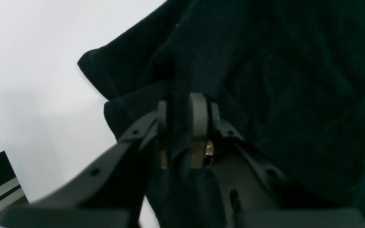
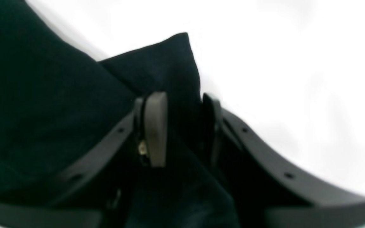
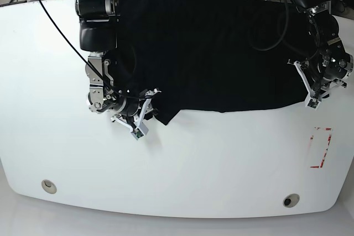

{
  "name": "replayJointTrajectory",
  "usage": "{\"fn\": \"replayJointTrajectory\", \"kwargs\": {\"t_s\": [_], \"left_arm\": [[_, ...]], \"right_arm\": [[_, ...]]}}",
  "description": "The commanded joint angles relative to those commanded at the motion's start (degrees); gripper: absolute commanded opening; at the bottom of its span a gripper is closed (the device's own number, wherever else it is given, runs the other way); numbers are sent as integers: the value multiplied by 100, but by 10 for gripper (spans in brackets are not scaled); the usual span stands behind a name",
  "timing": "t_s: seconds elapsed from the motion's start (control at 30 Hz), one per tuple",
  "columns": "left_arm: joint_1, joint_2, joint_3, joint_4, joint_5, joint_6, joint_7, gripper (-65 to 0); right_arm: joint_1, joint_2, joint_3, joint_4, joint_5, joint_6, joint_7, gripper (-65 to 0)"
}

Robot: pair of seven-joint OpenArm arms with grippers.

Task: Layout the t-shirt on the table in an organized manner, then fold the t-shirt properly
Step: 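Grasp the shirt hem with both grippers, then pull the hem with the right gripper away from the shirt body, smoothing it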

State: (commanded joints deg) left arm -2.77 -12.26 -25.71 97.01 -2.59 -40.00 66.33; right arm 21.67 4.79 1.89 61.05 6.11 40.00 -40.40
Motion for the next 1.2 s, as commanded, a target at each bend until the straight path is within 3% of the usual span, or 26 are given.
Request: {"fn": "replayJointTrajectory", "kwargs": {"t_s": [0.57,0.67,0.77,0.87,1.2], "left_arm": [[-9,-26,0,0,0,0,0,-567],[-9,-35,0,0,0,0,0,-567],[-9,-35,0,0,0,0,0,-567],[-9,-35,0,-9,0,0,-9,-567],[-9,-35,9,-9,0,0,-9,-567]], "right_arm": [[-9,-264,-9,-158,-44,0,18,-420],[9,-281,-9,-237,-44,0,35,-480],[26,-281,-9,-264,-44,0,149,-601],[62,-281,-18,-246,-44,0,167,-650],[730,-97,-9,-211,-44,0,-62,-650]]}}
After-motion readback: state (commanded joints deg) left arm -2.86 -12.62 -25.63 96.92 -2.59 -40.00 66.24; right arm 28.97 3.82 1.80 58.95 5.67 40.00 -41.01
